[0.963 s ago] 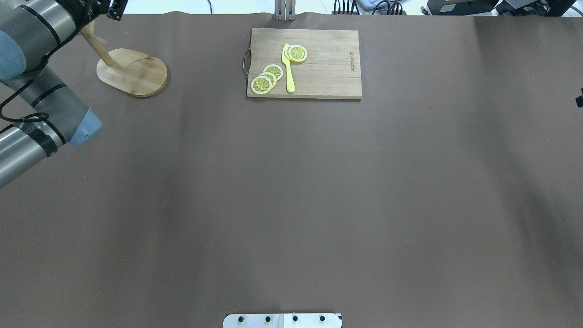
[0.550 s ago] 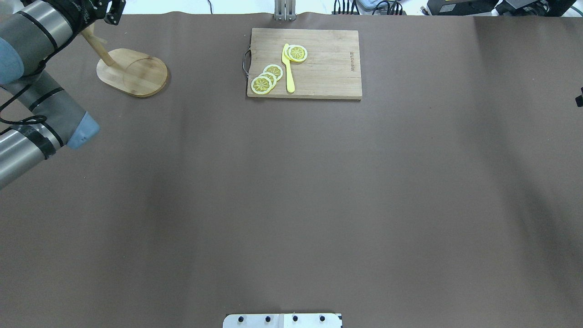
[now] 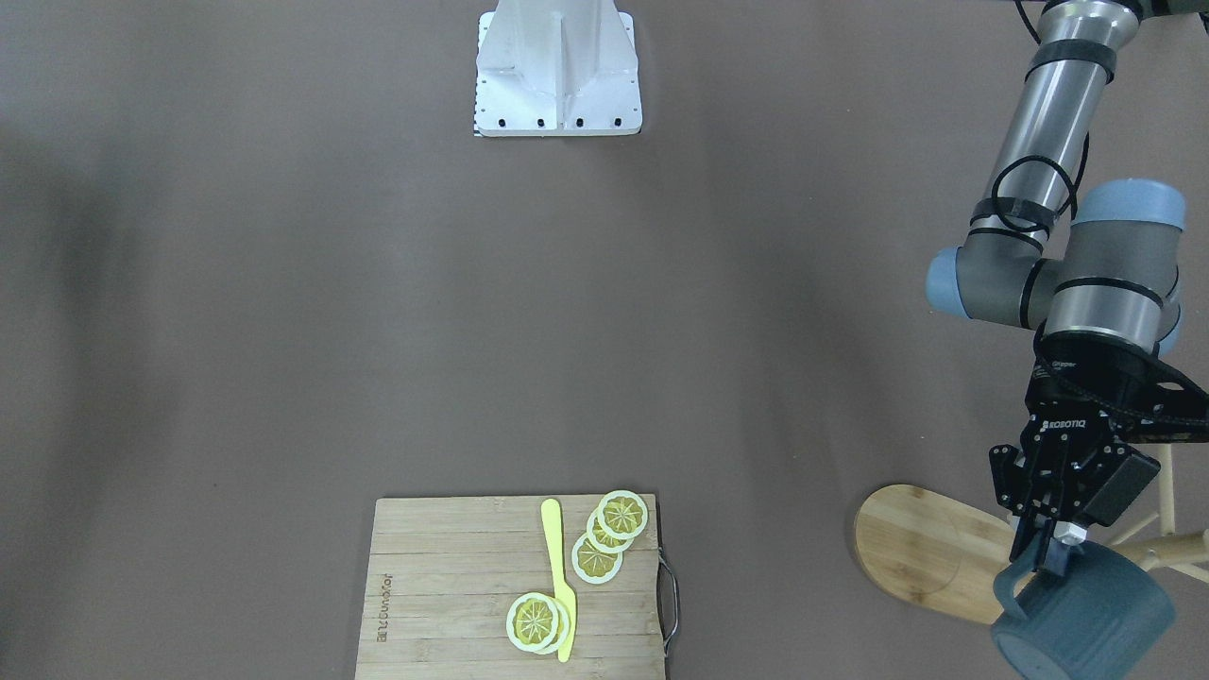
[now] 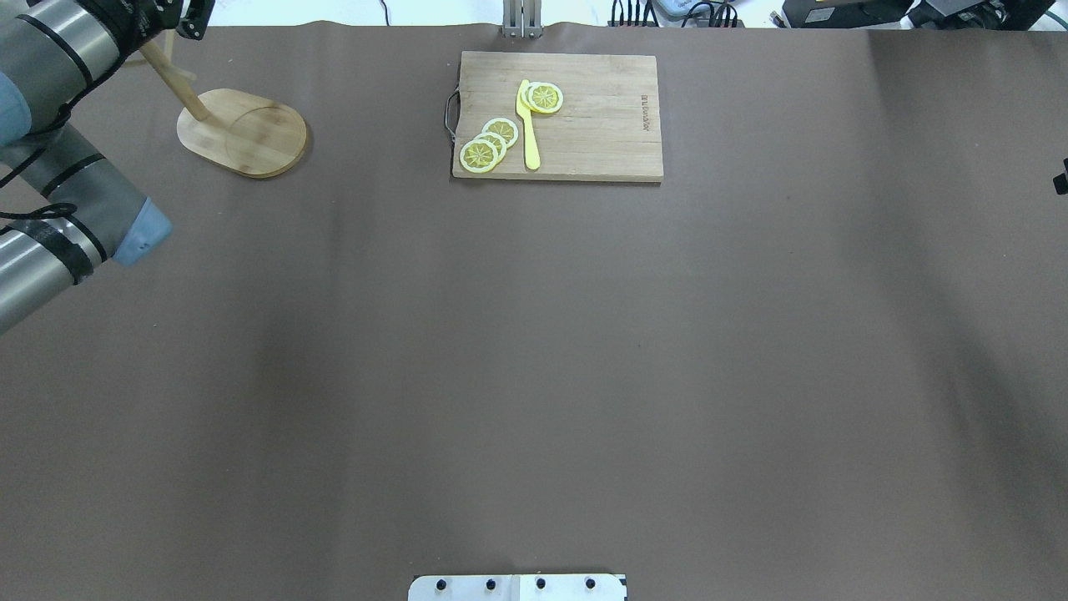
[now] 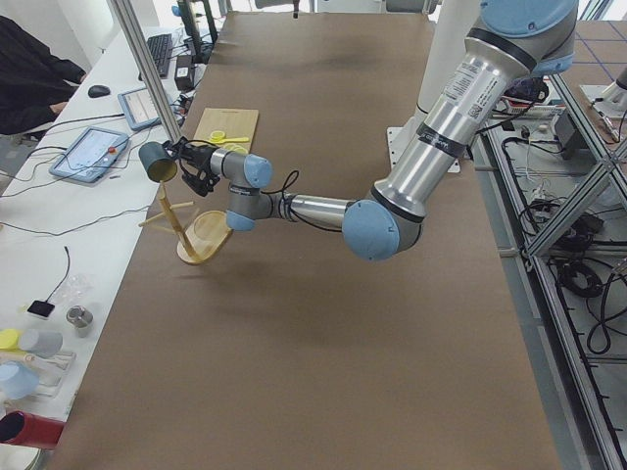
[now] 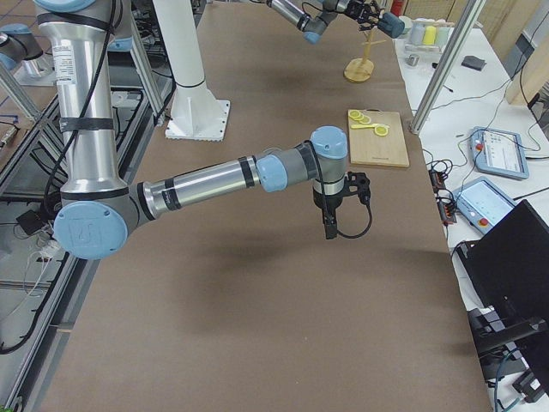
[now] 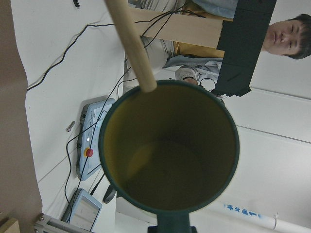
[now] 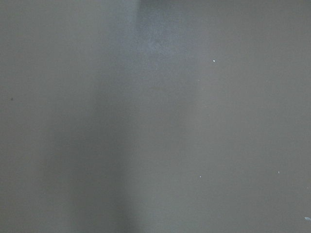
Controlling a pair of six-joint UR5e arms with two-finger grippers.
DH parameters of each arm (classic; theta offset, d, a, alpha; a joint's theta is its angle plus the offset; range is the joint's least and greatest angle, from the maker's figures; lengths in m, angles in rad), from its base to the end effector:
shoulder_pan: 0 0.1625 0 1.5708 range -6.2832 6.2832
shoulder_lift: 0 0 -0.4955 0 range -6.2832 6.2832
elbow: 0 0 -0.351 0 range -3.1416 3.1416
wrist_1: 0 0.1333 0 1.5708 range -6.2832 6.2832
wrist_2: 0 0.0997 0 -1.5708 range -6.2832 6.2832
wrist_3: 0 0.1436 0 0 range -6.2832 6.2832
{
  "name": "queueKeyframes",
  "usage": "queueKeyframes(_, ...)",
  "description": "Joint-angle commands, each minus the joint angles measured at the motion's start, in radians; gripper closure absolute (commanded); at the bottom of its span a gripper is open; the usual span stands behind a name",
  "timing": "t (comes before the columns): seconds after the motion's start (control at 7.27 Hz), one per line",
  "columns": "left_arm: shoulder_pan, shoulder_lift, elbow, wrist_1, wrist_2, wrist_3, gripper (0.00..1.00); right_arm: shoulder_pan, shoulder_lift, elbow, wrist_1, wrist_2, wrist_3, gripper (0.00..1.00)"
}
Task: Hang cup on storage rack
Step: 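Align the mug handle with a rack peg using the left gripper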
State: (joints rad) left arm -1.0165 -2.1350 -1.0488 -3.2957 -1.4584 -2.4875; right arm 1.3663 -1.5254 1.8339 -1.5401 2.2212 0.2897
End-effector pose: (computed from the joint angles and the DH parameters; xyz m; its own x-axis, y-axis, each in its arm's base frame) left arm 0.2604 -0.7046 0.4408 -0.7789 -0.2399 -0.5794 0.4678 0.3929 -0.7917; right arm -0.0539 -0.4882 0.6255 0.7623 -0.0802 0.6423 -0.0274 0.9874 0.1557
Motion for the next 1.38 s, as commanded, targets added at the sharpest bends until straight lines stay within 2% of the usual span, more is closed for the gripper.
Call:
queueKeyframes(0.0,-0.005,0.012,0.018,-0.037,-0.003,-0.005,1.0,0.001,-0.001,-0.001,0.0,0.0,0.002,0.0)
queueKeyframes(0.96,-0.002,0.066,0.018,-0.1,-0.031,-0.065,1.0,0.0,-0.001,0.001,0.0,-0.002,0.002,0.0)
queueKeyframes(1.24,-0.002,0.099,0.018,-0.161,-0.037,-0.12,1.0,-0.001,-0.001,0.001,0.0,-0.003,0.002,0.0)
